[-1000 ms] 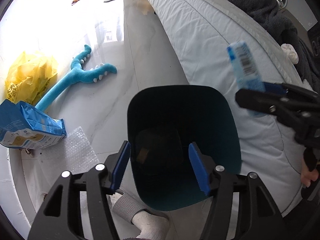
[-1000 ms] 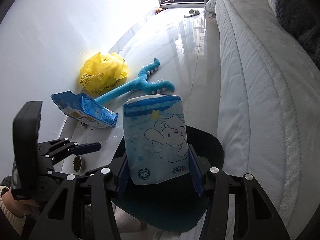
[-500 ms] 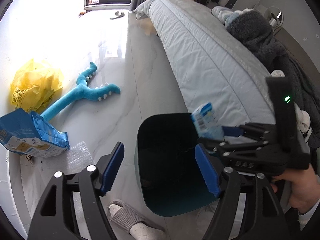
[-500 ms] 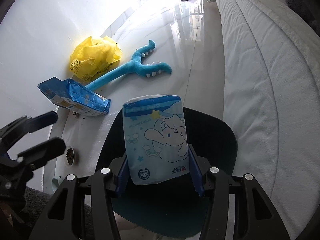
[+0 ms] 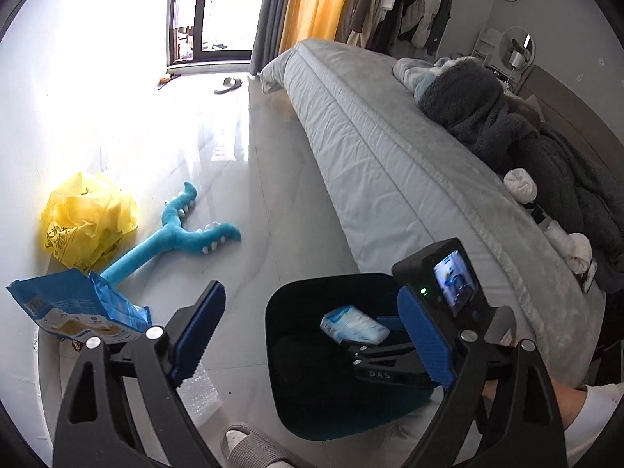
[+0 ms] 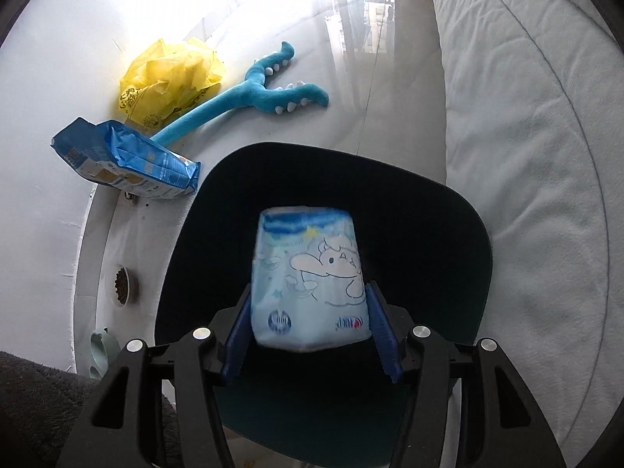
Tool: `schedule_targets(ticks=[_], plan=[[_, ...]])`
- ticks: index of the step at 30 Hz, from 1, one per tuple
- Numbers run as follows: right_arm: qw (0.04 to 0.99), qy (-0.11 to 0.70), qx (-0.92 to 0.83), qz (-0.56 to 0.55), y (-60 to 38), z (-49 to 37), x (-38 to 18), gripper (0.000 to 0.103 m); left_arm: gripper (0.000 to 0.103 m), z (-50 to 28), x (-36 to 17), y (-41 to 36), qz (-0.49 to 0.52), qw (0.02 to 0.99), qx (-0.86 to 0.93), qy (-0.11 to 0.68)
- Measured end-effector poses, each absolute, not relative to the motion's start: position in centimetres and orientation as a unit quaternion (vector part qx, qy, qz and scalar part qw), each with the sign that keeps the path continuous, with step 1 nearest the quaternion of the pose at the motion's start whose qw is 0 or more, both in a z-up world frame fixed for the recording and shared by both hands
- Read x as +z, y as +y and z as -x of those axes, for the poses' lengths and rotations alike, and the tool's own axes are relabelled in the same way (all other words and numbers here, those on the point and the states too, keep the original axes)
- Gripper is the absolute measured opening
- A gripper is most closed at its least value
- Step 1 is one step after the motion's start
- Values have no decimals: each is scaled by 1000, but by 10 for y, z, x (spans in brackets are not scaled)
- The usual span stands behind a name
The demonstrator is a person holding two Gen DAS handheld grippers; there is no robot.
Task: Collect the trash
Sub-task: 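Open the left tool to drop the tube while the right tool drops the package into the bin, then move both open tools back over the remaining trash on the bed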
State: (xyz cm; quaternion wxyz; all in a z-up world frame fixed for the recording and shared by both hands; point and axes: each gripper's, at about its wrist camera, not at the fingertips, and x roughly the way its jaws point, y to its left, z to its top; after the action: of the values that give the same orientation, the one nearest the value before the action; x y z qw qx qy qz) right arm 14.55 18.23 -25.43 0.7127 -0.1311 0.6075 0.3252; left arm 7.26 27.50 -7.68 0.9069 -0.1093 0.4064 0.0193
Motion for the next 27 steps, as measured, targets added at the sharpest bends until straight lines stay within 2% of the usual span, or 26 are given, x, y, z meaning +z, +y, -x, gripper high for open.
schedule_targets(ticks=[6,13,27], plan=[[713,609,317,141,181,-142,-256,72,92,-64,-51,265,93,924,21,372],[719,601,325,130,178,-140,-241,73,94,-59,-28,261,75,937,19,340],[755,539,361,92,154,-135,-177,76,95,-55,5,236,81,955,23,284]])
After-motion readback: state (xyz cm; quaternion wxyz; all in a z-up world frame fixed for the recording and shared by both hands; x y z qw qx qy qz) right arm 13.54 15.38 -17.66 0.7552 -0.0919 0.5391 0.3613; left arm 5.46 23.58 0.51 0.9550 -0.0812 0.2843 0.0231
